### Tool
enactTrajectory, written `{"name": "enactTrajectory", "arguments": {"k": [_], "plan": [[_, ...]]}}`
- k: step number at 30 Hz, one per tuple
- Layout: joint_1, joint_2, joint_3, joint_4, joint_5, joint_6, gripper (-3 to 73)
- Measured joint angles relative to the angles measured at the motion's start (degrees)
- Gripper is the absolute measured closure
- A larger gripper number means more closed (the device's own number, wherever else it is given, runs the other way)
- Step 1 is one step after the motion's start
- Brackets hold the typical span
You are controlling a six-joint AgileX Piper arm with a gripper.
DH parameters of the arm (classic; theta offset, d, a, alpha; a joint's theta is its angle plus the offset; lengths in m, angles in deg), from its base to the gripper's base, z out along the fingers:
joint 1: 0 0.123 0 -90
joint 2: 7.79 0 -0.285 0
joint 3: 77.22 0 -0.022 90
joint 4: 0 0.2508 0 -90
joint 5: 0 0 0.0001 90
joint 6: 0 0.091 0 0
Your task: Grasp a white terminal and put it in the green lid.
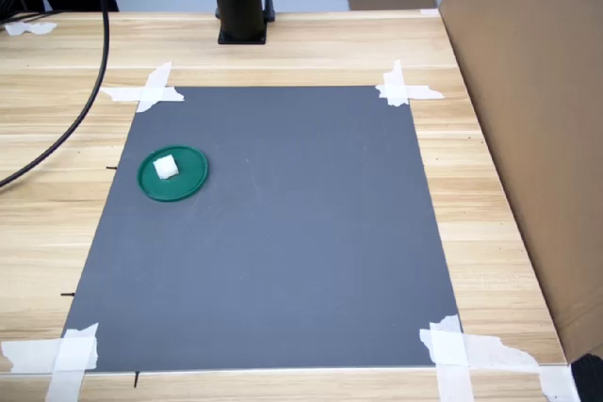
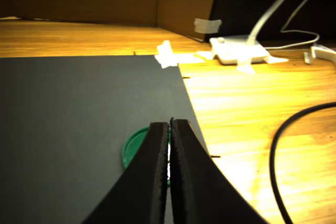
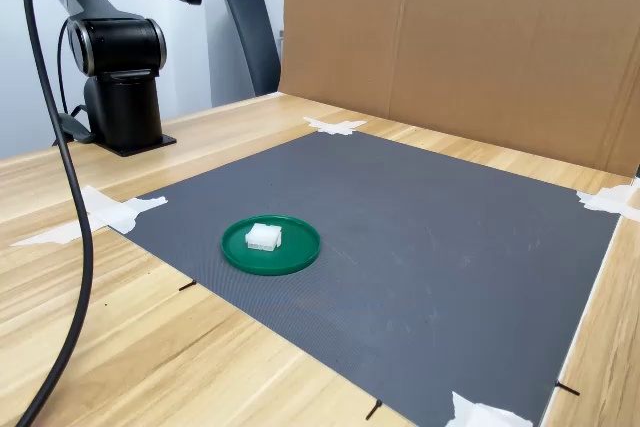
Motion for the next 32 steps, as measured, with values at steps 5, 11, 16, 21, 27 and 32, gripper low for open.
{"name": "enactTrajectory", "arguments": {"k": [5,11,16,21,27,32], "plan": [[8.1,-5.2,2.0,-1.1,1.7,0.0,72.1],[10.3,-6.2,2.3,-5.8,6.5,3.7,72.1],[10.3,-9.8,5.7,-7.6,5.9,4.9,72.1],[10.3,-14.8,11.0,-7.7,4.6,5.0,72.1],[10.3,-14.9,11.4,-7.8,4.6,5.0,72.1],[10.3,-15.0,11.4,-7.9,4.6,5.0,72.1]]}}
